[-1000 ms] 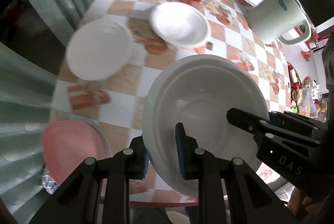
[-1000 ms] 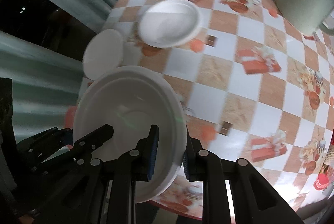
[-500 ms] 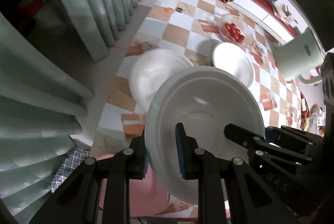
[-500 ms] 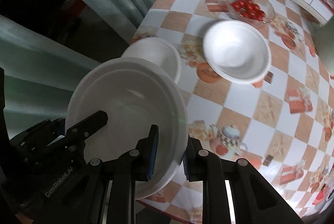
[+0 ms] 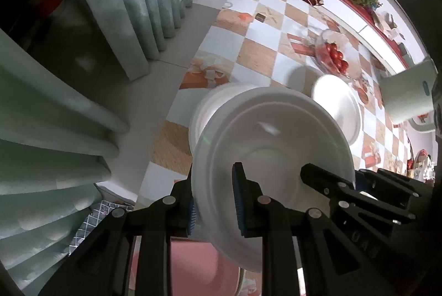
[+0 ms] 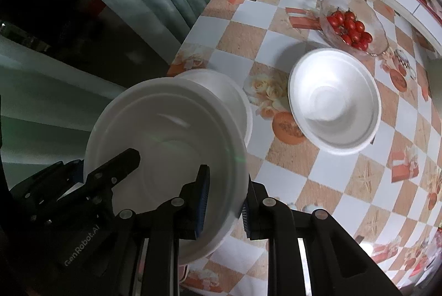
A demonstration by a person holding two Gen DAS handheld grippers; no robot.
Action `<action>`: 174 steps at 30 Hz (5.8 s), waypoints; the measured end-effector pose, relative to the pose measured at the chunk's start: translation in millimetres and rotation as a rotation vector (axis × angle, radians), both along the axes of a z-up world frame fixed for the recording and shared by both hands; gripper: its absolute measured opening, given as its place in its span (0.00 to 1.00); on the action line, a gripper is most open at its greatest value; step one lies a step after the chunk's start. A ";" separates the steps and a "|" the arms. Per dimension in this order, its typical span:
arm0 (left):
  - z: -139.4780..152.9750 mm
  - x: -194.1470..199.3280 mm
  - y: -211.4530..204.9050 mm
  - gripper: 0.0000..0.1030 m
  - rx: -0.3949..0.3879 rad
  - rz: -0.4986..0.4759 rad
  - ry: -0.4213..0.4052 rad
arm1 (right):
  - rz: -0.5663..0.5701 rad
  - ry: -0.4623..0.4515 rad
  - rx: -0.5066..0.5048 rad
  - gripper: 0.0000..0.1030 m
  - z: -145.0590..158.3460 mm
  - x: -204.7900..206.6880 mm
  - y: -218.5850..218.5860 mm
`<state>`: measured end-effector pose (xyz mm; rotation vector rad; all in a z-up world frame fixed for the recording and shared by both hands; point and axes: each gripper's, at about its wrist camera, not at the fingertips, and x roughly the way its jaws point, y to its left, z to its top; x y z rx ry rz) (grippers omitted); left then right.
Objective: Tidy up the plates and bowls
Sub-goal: 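Lower the white bowl onto the table beside the pink plate stack, then open both grippers and pull them back from the bowl, then reach both grippers to the white bowl by the tomato dish and close on its rim, then lift the second white bowl and carry it over the first bowl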
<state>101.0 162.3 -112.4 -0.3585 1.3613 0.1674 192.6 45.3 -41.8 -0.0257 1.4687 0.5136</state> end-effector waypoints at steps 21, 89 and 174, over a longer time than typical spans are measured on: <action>-33.7 23.6 12.7 0.23 0.000 0.004 0.030 | -0.008 0.023 -0.029 0.23 -33.1 29.2 14.5; -62.2 162.3 -131.3 0.72 0.082 -0.340 0.116 | -0.389 0.091 -0.004 0.82 -81.6 93.3 -168.9; -92.6 -9.9 -207.3 0.34 0.020 -0.396 0.174 | -0.274 0.221 -0.070 0.18 -94.3 -50.9 -161.0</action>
